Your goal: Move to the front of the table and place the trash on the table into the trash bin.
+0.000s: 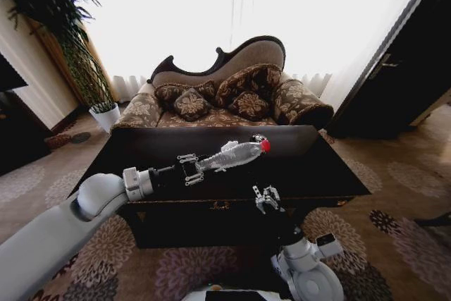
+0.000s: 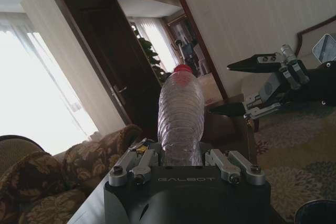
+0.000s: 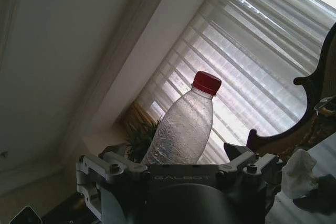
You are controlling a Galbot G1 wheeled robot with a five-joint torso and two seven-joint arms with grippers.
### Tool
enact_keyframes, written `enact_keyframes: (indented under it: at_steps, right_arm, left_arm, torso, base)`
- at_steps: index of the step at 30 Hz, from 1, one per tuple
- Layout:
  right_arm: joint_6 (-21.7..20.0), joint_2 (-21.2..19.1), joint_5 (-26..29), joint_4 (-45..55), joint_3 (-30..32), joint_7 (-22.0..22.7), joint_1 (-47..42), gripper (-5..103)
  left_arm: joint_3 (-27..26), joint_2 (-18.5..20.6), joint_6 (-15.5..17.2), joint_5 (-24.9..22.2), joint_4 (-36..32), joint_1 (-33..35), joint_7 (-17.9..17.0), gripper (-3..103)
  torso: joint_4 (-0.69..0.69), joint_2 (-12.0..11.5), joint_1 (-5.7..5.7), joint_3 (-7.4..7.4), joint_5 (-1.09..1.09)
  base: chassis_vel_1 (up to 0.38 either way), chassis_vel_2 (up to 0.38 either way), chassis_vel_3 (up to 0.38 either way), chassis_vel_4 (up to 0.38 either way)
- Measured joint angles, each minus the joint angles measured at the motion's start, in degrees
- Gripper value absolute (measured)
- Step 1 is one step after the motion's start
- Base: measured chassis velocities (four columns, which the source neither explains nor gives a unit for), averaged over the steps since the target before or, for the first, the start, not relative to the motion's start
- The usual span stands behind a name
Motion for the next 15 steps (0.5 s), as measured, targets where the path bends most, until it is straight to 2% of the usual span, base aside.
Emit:
enact_keyframes:
  at_steps: [8,15]
  right_arm:
    - [0.6,0.9,-5.8,0.3,-1.2,3.8,-0.1,100]
    - [0.3,2.7,-8.0,2.8,-4.4,4.7,-1.1,100]
  left_arm:
    - [1.1,0.4,1.2,0.2,-1.8,-0.5,0.0,34]
    - [2.6,-0.8,2.0,1.6,-2.0,-0.2,0.0,34]
  torso:
    - [0.01,0.0,0.00,0.00,0.00]
    - [0.01,0.0,0.00,0.00,-0.01]
  base:
    - [0.000,0.000,0.000,0.000]
    - [0.000,0.000,0.000,0.000]
